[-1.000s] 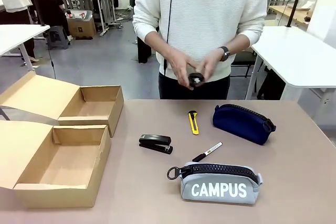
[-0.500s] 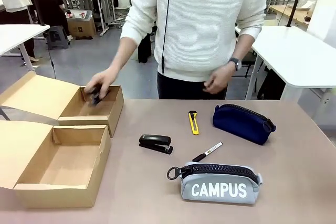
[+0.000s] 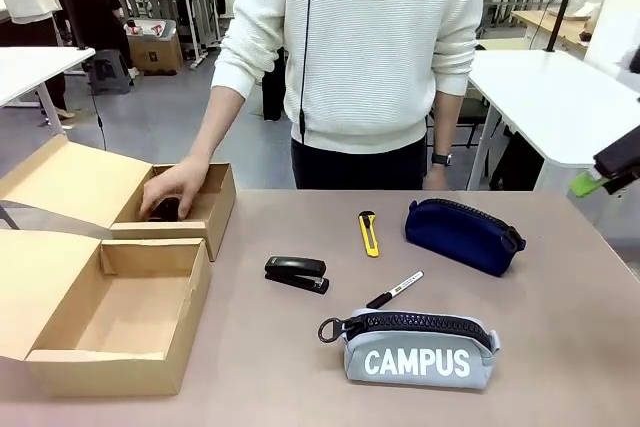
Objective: Place items inside the box.
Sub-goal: Pick up a Pencil pouch or Stapler and place it inside the Mailer Box closest to the robot.
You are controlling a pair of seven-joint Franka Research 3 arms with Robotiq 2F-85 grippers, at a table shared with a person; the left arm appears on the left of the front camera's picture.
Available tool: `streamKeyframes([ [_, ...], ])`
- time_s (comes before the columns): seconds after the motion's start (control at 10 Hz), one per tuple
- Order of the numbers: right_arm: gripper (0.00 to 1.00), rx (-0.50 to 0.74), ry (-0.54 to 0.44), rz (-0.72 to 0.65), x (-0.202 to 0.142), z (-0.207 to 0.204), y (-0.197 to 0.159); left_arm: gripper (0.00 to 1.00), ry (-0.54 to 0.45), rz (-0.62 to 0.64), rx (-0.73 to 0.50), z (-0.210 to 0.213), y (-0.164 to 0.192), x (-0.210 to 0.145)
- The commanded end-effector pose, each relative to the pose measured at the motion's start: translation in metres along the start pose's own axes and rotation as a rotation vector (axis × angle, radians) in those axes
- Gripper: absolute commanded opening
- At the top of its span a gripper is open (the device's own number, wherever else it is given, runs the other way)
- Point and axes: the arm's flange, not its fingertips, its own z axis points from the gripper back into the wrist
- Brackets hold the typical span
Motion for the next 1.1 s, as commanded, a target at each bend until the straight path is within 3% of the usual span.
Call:
streamKeyframes([
  [0.0,1.0,-0.127,0.013,0.081,0.044,-0.047,-0.026,1.0,0.002,-0.018,0.013,0.005,0.0,-0.004],
  [0.2,1.0,-0.219,-0.065,0.082,0.068,-0.086,-0.049,1.0,0.002,-0.018,0.013,0.005,0.0,-0.004],
  [0.5,1.0,-0.305,-0.103,0.162,0.084,-0.153,-0.071,1.0,0.002,-0.018,0.013,0.005,0.0,-0.004],
  [0.7,1.0,-0.163,-0.035,0.186,0.093,-0.18,-0.082,1.0,0.002,-0.018,0.013,0.005,0.0,-0.004],
  [1.0,1.0,-0.118,0.027,0.18,0.098,-0.216,-0.093,1.0,0.002,-0.018,0.013,0.005,0.0,-0.004],
])
